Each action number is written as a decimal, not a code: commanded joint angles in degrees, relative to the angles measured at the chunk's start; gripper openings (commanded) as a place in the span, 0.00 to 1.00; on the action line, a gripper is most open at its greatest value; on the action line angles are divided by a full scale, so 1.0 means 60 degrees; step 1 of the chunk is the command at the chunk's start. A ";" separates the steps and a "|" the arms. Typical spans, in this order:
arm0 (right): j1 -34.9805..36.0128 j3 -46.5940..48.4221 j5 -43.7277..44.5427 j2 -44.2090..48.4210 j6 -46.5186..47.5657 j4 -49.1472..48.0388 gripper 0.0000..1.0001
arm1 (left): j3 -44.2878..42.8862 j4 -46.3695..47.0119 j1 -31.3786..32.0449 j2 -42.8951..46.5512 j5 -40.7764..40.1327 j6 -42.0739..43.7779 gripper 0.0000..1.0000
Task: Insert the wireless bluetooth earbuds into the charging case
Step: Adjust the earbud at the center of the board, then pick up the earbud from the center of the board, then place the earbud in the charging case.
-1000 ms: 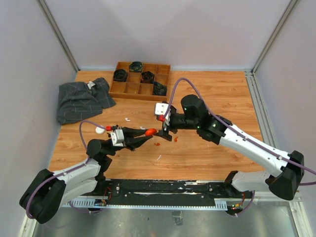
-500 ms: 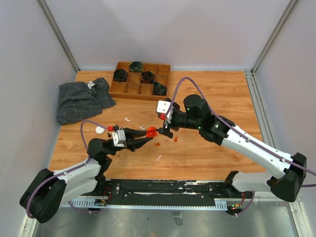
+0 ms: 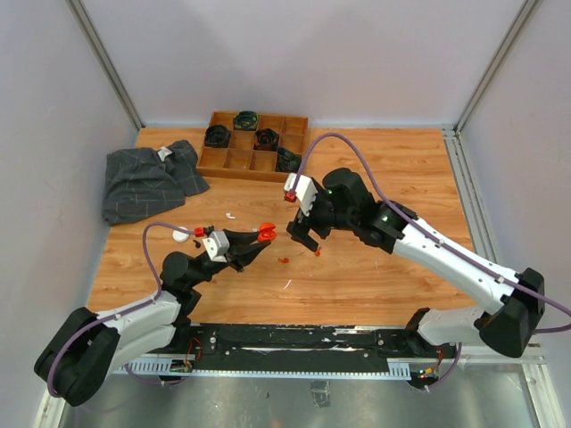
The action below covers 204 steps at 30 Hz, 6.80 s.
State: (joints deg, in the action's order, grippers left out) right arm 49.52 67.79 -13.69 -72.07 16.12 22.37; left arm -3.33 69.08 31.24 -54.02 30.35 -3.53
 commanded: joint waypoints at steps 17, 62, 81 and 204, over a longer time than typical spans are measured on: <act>-0.0136 0.0332 -0.0497 -0.4213 -0.1666 -0.1098 0.78 | 0.0871 -0.1481 -0.0060 0.2053 -0.4962 0.0472 0.00; 0.1137 0.1510 -0.1630 -0.5645 -0.0626 0.2125 0.63 | 0.0918 -0.1448 -0.0066 0.2280 -0.4809 0.0278 0.00; 0.0583 0.1084 0.1327 -0.5317 -0.4087 0.1339 0.46 | 0.0907 -0.1391 -0.0066 0.2337 -0.4538 0.0163 0.00; 0.5028 -0.0612 0.8041 -0.1181 0.2173 -0.6139 0.08 | 0.0175 0.2025 -0.0065 0.0551 -0.1300 0.0277 0.00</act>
State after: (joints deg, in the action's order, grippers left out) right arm 78.87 64.53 32.14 -79.35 27.90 -11.40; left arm -1.23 79.48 31.22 -50.54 22.20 -1.56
